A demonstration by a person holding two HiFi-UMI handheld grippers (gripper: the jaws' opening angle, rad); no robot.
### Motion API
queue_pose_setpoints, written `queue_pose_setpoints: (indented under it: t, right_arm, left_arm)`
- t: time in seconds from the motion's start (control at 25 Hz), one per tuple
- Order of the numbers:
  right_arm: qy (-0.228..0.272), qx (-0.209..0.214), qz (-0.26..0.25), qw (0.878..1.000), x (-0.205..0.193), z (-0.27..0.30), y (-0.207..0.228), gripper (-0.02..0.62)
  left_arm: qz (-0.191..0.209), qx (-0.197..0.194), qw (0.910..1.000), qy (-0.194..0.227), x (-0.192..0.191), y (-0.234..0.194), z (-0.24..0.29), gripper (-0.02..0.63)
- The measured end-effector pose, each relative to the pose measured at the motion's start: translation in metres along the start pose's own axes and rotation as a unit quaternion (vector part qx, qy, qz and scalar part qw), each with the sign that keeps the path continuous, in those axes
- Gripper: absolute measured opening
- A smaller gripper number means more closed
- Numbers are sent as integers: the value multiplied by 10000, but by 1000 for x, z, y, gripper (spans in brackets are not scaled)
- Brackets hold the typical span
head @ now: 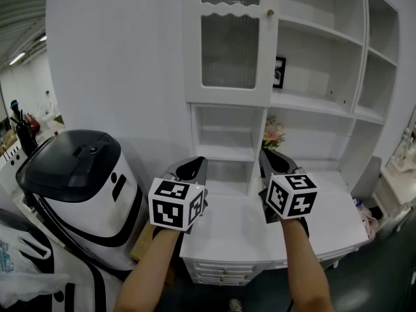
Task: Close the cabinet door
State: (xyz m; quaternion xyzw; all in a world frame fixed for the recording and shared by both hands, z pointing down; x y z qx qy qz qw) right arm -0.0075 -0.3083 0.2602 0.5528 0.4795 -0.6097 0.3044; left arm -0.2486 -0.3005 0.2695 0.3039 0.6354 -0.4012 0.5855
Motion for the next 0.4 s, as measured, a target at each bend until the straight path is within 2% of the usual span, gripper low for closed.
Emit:
queue_pose_setpoints:
  t: [0.4]
  right_arm:
    - [51,25,-16,10000,4,-1,-2,2]
  left_arm:
    - [44,-28,10000,3,2,3,-1,0]
Point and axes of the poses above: the fingertips, and each gripper's own axes: z forward along the fingers, y to its right, x out of its top, the point moved 10 cm from there along -z, backward along the fingers, and after that the axes turned 12 degrees about -z, right-handed, at the moved point
